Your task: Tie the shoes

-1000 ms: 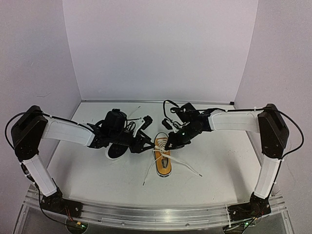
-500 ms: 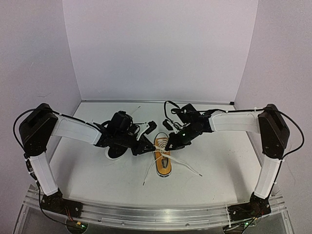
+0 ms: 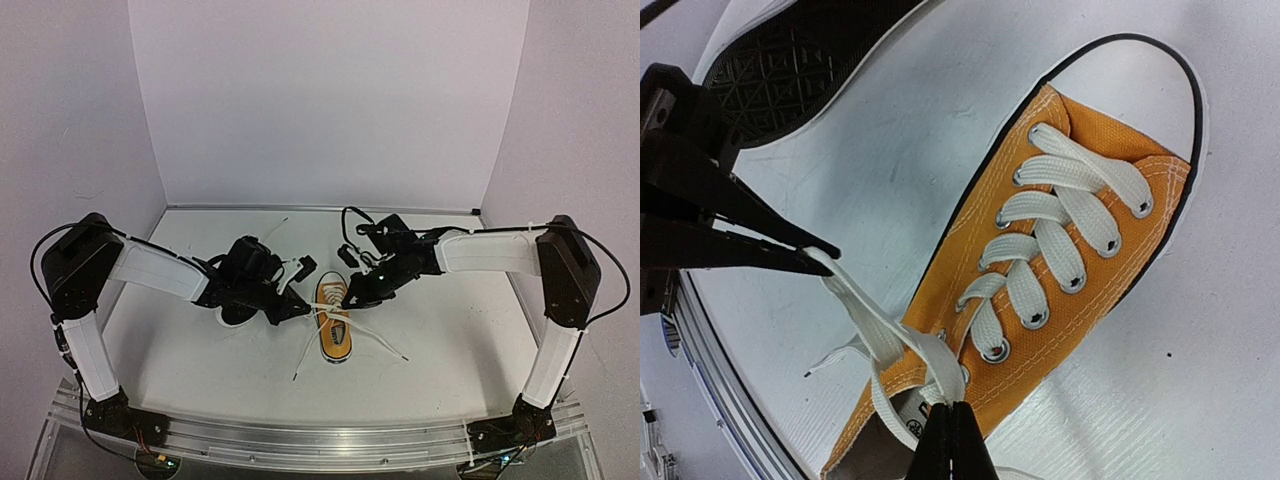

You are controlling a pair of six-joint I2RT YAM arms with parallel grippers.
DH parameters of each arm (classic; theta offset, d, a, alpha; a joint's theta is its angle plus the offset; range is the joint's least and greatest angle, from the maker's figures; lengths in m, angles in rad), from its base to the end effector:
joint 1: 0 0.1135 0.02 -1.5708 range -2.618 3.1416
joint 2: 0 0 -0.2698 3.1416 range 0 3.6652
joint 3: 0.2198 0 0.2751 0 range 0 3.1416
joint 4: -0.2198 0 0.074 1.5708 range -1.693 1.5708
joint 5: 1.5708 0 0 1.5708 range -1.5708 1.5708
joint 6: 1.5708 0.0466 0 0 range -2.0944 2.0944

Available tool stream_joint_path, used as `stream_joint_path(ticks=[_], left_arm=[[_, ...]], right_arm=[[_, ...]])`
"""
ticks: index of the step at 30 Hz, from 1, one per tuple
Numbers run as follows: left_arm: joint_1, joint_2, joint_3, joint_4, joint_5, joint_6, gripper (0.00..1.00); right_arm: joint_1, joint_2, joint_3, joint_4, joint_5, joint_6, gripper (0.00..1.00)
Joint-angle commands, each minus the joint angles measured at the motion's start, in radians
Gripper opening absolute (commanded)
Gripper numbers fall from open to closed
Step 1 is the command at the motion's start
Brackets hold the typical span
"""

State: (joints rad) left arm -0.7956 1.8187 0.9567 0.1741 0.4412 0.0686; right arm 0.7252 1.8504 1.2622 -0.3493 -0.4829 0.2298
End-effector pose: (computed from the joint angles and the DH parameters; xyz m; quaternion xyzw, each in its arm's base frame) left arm 0.2631 -0.2969 0.1365 0.4544 0.7620 -0.3331 0.3193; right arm 0.2995 0.2943 0.1808 -0.2984 0.8763 0.3408 0.1641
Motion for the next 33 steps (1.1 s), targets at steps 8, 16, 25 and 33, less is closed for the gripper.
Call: stream_joint_path(ticks=[8, 16, 25, 33], left_arm=[[-0.082, -0.165, -0.056, 0.035, -0.095, 0.156, 0.34], [-0.176, -0.271, -0.095, 0.042, -0.189, 0.447, 0.42], [-0.206, -0.164, 0.018, -0.062, -0.204, 0.661, 0.35], [-0.217, -0.009, 0.135, -0.098, -0.218, 0.734, 0.27]], right_arm=[[-0.004, -0.044, -0.015, 0.064, -0.034, 0.027, 0.00], [-0.005, -0.036, -0.015, 0.068, -0.039, 0.031, 0.00], [-0.004, -0.028, -0.022, 0.083, -0.046, 0.039, 0.00], [-0.006, -0.039, -0.032, 0.087, -0.039, 0.042, 0.00]])
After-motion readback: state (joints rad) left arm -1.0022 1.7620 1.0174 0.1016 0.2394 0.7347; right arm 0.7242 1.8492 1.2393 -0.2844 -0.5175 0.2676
